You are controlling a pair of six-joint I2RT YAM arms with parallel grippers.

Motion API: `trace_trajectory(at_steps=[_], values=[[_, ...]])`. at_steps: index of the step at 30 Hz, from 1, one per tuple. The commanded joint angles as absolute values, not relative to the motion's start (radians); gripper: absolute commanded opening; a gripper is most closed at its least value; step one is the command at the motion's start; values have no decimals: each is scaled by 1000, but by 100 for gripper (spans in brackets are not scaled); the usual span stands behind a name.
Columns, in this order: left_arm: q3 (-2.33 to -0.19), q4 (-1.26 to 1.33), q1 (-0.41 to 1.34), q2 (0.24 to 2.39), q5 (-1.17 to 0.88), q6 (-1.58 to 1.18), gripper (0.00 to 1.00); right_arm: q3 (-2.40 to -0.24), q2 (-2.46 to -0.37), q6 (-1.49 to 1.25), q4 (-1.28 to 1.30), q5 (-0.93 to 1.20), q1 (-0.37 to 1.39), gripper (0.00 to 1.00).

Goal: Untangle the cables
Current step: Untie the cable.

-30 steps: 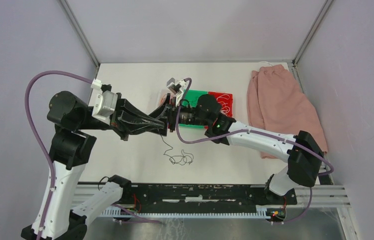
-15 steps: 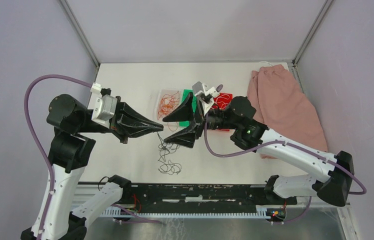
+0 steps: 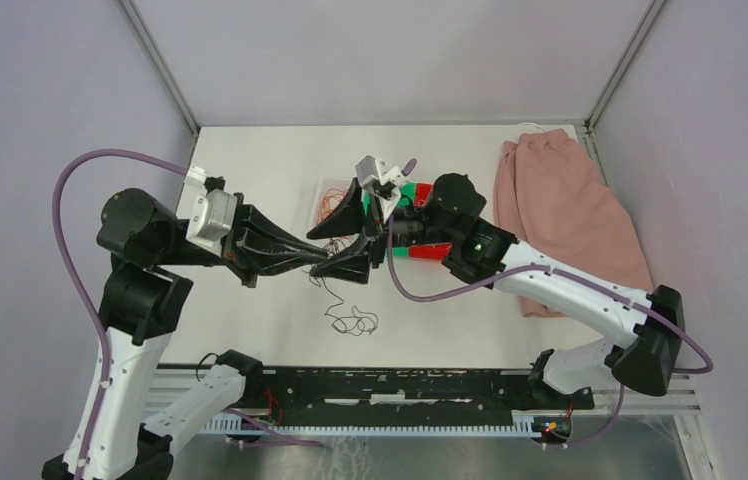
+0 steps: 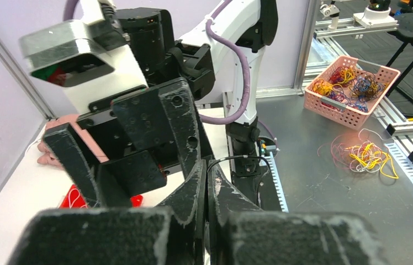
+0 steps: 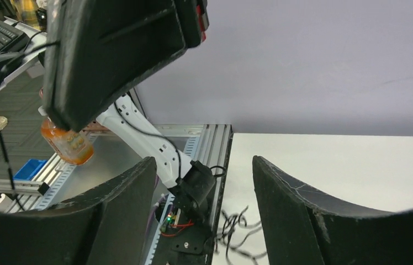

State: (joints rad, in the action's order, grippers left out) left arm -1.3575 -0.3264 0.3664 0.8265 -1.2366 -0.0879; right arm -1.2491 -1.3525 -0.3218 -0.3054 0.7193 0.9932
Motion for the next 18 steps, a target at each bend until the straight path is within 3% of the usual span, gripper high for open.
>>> trace_trajectory(at_steps=[1,5,9,18], values=[[-1349,-304,366,816,-1243,-81,3,-1328,-1397,-389,-452,782,1010,70],[-1346,-304,367,818,-1243,-76,3,-1342,-1416,-394,-460,791,1023,64],[-1345,-281,366,826,-1244,-91,3,-1357,-1447,-414,-470,773,1030,48],[-1365,-252,365,836,-1252,-132,3,-1355,-1592,-608,-692,764,1042,36]])
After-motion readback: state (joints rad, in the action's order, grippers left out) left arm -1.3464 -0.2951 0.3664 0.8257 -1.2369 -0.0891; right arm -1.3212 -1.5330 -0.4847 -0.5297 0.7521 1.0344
